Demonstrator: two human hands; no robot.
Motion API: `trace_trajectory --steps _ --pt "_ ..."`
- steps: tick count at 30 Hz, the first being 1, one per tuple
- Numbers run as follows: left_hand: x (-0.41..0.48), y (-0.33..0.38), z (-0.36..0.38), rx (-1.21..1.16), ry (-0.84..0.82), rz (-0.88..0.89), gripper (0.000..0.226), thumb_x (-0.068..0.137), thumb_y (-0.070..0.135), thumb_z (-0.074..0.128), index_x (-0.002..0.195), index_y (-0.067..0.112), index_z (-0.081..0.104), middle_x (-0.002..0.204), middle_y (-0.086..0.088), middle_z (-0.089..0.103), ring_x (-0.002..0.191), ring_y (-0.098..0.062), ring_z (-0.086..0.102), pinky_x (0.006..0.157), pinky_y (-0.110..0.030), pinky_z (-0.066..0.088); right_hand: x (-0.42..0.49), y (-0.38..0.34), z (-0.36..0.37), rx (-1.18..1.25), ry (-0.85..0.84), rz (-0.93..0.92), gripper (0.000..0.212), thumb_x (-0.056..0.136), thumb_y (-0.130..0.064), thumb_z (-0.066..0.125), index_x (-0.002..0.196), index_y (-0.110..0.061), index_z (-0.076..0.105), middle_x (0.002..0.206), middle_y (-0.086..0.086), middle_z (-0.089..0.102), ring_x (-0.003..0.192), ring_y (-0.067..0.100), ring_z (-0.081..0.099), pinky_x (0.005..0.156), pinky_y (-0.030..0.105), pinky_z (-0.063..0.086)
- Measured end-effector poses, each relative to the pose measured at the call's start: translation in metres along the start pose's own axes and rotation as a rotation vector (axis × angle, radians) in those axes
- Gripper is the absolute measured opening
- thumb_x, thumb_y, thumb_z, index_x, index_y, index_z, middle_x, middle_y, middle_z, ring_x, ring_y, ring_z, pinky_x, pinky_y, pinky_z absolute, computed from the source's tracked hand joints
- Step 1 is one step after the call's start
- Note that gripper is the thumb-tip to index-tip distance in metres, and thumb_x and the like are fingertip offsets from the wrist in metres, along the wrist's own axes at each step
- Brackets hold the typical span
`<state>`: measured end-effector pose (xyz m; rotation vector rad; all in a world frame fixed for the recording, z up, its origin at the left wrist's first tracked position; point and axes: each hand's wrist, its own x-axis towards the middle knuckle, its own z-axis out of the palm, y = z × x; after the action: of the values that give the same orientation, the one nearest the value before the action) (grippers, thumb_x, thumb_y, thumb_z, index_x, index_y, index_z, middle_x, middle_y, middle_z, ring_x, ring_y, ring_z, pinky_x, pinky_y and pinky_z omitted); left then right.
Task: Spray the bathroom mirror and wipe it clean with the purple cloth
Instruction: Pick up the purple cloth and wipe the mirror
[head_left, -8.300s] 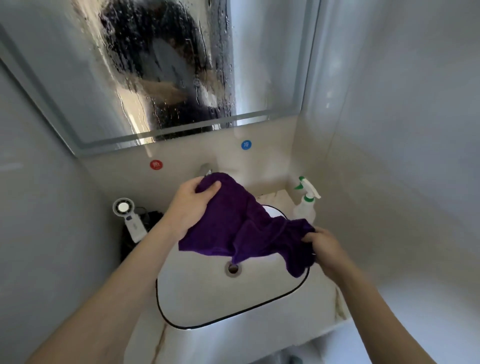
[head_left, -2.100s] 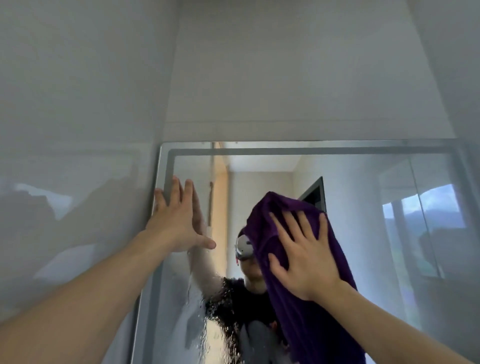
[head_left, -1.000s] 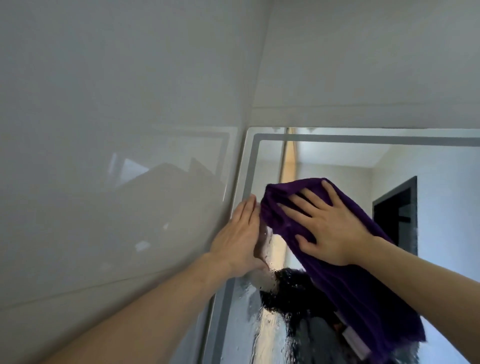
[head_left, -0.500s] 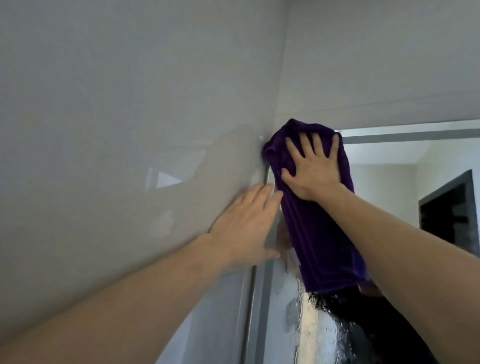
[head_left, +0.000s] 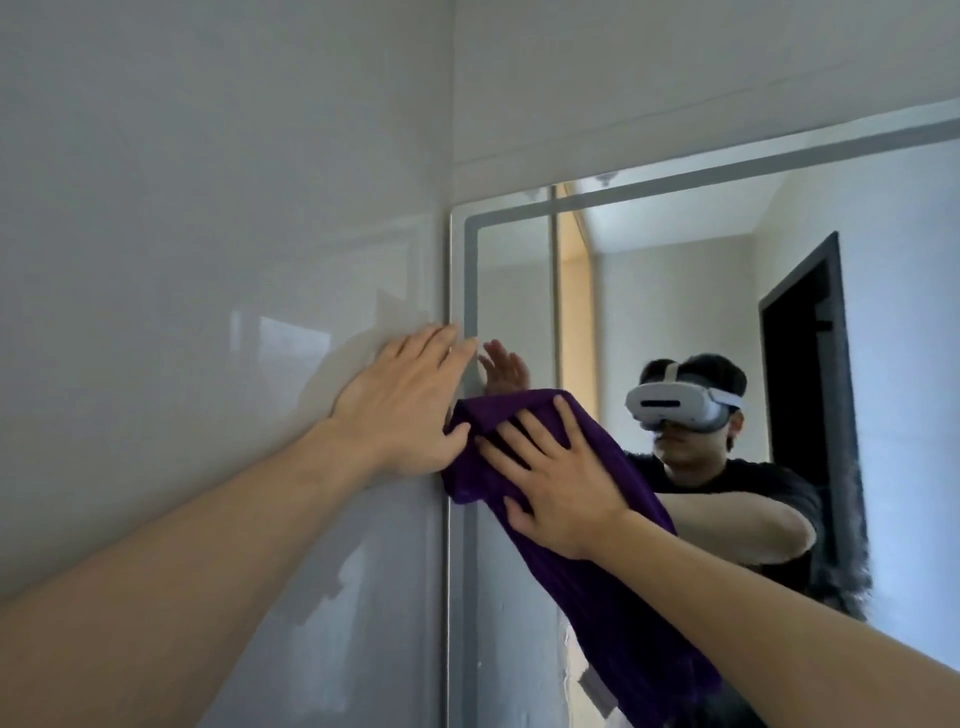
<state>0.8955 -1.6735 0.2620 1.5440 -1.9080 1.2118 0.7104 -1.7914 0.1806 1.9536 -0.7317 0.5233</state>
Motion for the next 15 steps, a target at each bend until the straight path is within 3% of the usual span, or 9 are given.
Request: trace_trajectory --steps 3,6,10,15 --pt "0.003 0.014 0.013 -0.102 -0.104 -0.007 0.089 0.087 0.04 0.054 0.157 0.015 0.005 0.167 -0.008 0.002 0.153 -0.024 0.003 0.124 -0.038 0.01 -0.049 0.026 -0.008 -0.048 -0.043 -0.105 0.07 0.092 -0.051 0.043 0.157 -0.028 0.031 0.158 0.002 0.042 0.148 0.029 0.033 0.122 0.06 0.003" --pt "0.016 0.046 0.027 -0.234 -0.137 0.046 0.093 0.085 0.026 0.059 0.157 0.017 0.001 0.167 -0.002 -0.007 0.154 -0.02 -0.004 0.124 -0.041 0.014 -0.085 0.073 -0.031 -0.101 -0.068 -0.076 0.072 0.091 -0.053 0.045 0.157 -0.03 0.03 0.156 0.001 0.045 0.147 0.028 0.035 0.122 0.062 0.008" --pt "0.046 0.079 0.029 -0.273 -0.05 0.03 0.104 0.08 0.022 0.069 0.158 0.025 0.0 0.167 0.001 -0.011 0.154 -0.021 -0.008 0.124 -0.047 0.012 -0.111 0.136 -0.063 -0.194 -0.07 0.154 0.075 0.091 -0.056 0.04 0.159 -0.031 0.022 0.158 0.005 0.041 0.147 0.032 0.034 0.122 0.063 0.008" --pt "0.067 0.095 0.051 -0.241 -0.069 -0.022 0.126 0.073 0.041 0.08 0.149 0.048 -0.021 0.161 0.005 -0.032 0.149 -0.025 -0.027 0.117 -0.062 0.006 -0.091 0.162 -0.073 -0.211 0.044 0.453 0.075 0.092 -0.056 0.033 0.16 -0.03 0.013 0.165 0.009 0.027 0.152 0.034 0.022 0.12 0.066 0.002"
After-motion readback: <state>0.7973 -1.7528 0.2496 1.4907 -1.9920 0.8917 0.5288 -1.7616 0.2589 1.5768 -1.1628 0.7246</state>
